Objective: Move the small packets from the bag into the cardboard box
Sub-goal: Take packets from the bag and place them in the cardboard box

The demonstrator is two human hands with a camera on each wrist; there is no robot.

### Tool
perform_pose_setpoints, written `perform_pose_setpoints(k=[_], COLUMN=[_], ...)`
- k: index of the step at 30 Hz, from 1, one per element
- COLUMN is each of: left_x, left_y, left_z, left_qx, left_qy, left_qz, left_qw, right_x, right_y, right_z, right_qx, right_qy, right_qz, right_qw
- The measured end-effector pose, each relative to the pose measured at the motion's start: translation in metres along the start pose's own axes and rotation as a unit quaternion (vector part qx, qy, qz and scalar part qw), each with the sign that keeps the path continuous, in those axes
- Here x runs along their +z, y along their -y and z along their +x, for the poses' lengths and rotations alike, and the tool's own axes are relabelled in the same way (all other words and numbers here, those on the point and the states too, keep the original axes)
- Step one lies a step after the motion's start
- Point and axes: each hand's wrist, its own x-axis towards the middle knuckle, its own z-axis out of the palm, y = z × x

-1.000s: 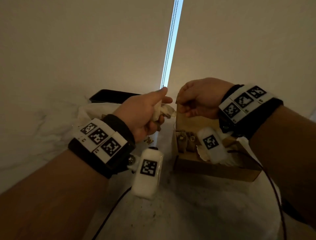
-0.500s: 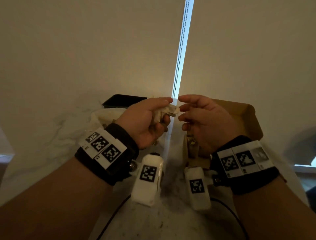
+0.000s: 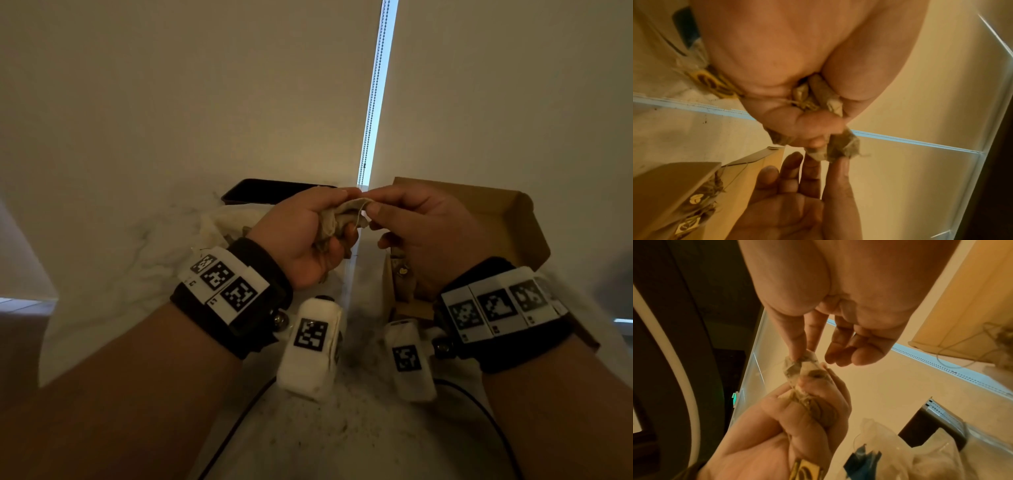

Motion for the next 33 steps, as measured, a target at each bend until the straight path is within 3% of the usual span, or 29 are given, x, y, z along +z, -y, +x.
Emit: perform_pose_setpoints(k=[5,9,17,24,28,33], left_x=[0.002,0.003,-0.001,-0.003,-0.003,-0.006], left_y=[0.003,0.006,0.008,0.009,0.01,0.005], left_z=[0.002,0.004,0.008,0.007,0.007,0.009], left_qx=[-0.022,-0.028,-0.016,0.024,0.021,0.001], left_qy=[-0.006,-0.021,-0.057,0.003,-0.019,-0.037], left_qz=[0.009,0.022,0.005,0.097,0.108,0.083], left_qw=[1.0,0.999,0.998,0.995,0.994,0.996], right_x=[0.0,0.0,0.001,0.0,0.0,-0.001], right_y=[-0.002,-0.009,-0.003,-0.003,0.003,0.0], right_z=[0.0,0.004,0.007,0.008,0.006,0.004], right_qx=[-0.003,0.02,0.078,0.094,0.104,0.048], right_qy=[0.011,-0.04,-0.104,-0.15,-0.137,-0.12], right_qz=[0.005,0.026,0.222,0.211,0.26,0.213], right_qw=[1.0,0.999,0.966,0.961,0.95,0.968])
